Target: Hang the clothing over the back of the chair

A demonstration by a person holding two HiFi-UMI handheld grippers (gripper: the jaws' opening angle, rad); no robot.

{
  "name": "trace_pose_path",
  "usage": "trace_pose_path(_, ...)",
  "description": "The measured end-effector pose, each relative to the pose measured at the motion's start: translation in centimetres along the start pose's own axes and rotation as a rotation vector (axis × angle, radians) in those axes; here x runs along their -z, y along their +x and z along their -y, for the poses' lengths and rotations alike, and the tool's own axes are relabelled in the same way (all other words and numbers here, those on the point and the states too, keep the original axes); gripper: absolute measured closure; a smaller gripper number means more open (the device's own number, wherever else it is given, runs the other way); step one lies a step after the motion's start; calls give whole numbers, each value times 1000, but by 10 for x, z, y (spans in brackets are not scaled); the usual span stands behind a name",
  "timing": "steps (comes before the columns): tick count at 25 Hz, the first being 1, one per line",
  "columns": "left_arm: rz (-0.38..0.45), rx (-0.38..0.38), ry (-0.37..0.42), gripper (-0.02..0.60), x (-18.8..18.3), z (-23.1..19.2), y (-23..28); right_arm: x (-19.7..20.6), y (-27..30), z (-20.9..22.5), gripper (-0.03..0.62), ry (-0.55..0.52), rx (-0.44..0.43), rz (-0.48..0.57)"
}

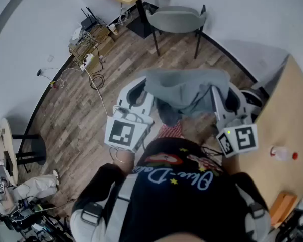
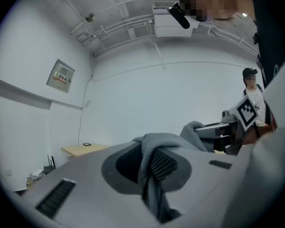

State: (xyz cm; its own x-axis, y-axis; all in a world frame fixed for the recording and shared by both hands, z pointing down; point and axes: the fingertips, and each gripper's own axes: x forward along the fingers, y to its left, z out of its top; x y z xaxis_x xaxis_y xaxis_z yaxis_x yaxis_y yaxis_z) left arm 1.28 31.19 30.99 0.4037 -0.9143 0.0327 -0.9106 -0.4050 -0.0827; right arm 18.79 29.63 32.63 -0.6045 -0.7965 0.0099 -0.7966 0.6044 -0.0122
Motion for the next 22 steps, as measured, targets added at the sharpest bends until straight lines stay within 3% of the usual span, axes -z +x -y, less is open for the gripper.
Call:
trace_pose_path(15,4,-28,-8,558,5,-25,14,5,25,2,507,32,-12,1)
trace_pose_path(22,8,10,-15,558,6,-38,45,4,45,21,507,20,30,-6)
